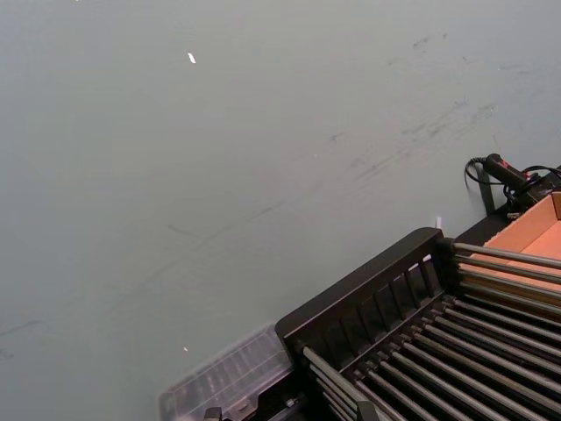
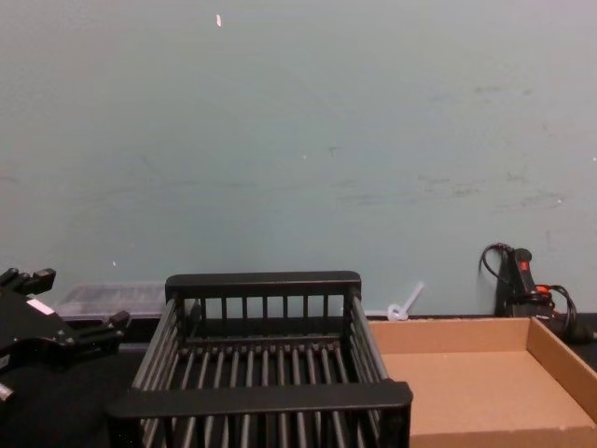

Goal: Pick up the white tape and place it into the black box , Pick up the silver tape and place it into the brown box.

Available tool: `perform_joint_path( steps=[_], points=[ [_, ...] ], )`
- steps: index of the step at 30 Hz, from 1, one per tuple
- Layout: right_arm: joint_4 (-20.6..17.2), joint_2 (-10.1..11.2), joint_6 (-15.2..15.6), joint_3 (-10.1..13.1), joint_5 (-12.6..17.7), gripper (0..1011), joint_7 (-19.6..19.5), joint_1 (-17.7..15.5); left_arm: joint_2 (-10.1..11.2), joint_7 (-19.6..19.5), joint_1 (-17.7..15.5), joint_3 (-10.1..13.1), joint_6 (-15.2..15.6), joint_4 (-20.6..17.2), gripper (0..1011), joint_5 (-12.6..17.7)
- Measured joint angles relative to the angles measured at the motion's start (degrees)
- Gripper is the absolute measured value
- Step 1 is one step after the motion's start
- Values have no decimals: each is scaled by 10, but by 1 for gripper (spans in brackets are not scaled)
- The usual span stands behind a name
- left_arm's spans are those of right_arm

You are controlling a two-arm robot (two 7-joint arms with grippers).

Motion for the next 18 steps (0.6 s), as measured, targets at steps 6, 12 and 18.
perform_joint_path(
  steps=[6, 12, 18],
  points=[
    [0, 0, 0, 0, 0, 591, 0, 0, 0, 0, 0, 0, 0, 0, 1001, 0],
    [0, 0, 0, 0, 0, 386, 0, 0, 0, 0, 0, 0, 0, 0, 1001, 0],
    [0, 0, 0, 0, 0, 188, 0, 0, 0, 0, 0, 0, 0, 0, 1001, 0]
  ],
)
